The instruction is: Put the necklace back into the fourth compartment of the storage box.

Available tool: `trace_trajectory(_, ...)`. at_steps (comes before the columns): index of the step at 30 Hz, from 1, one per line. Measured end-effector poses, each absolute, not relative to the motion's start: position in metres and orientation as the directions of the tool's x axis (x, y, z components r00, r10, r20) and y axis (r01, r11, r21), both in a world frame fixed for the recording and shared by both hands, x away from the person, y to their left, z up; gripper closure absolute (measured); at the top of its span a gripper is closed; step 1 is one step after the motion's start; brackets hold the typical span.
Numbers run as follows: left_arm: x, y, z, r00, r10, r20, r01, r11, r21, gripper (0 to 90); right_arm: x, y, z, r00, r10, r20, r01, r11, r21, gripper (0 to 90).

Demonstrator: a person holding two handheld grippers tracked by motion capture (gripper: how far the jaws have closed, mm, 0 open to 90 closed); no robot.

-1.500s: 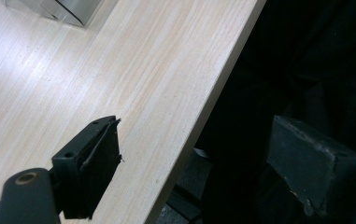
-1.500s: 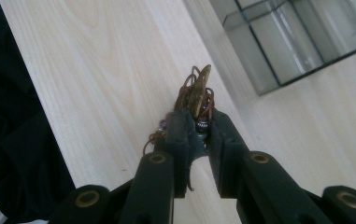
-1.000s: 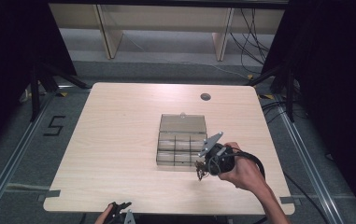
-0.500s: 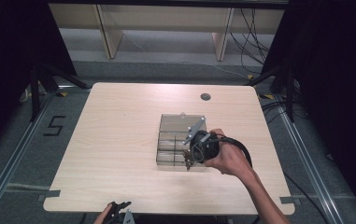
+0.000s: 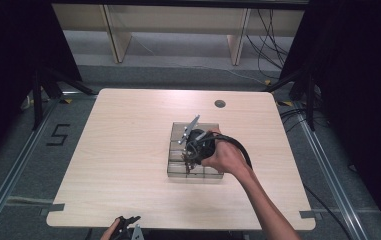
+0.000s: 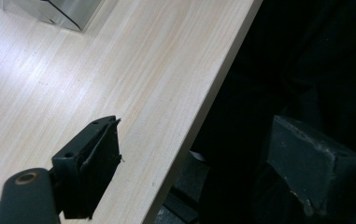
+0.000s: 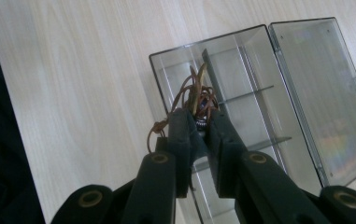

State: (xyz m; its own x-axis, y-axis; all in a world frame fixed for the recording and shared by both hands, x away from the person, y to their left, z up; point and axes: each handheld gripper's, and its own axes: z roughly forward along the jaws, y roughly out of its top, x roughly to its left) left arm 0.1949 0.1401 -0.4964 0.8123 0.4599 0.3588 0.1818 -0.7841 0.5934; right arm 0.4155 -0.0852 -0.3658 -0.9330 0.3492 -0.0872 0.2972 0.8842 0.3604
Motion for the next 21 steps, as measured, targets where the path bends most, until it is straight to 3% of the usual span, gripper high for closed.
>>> trace_trajectory(13,0.194,0.139,-0.497,0.81,0.459,0.364,0.181,-0.787,0.59,16.3,0.436,-0.063,-0.383,-0.919,0.387,-0.075,0.344,0.88,0.328,81.2)
trace_trajectory(21,0.194,0.14,-0.497,0.814,0.457,0.358,0.18,-0.785,0.592,16.2,0.438,-0.045,-0.404,-0.938,0.343,-0.043,0.312,0.892,0.327,81.2)
